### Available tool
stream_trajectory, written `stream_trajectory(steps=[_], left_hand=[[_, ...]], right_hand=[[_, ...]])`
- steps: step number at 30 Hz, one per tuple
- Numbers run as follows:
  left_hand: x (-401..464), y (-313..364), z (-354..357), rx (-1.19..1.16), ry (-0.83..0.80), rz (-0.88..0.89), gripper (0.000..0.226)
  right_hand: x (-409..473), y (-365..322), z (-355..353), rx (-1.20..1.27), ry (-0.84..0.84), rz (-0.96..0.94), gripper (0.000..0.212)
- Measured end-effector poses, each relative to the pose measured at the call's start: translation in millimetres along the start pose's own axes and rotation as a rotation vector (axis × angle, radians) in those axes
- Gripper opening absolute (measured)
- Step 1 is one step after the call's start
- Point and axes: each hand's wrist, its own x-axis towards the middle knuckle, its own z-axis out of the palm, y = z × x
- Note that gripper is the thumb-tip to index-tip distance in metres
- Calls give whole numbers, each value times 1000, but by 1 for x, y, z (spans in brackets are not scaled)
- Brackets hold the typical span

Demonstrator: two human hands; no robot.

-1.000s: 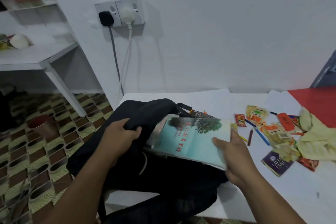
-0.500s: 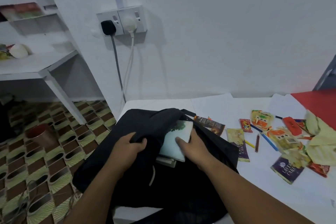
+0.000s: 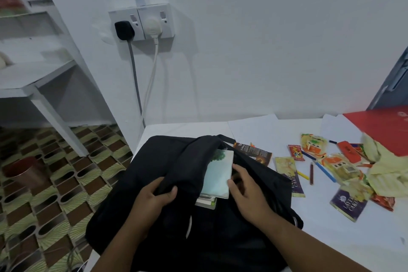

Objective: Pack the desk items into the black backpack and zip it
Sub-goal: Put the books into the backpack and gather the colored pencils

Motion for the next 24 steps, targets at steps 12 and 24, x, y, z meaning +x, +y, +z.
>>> stream_trajectory(steps=[12,24], left_hand=[[18,-8,1,-145,-115,69,12],[17,-10,-2,-128,-126,51,16]], right_hand=[[-1,-1,12,-418,-179,-100,91],[2,3,17,-563,-194,-99,96]])
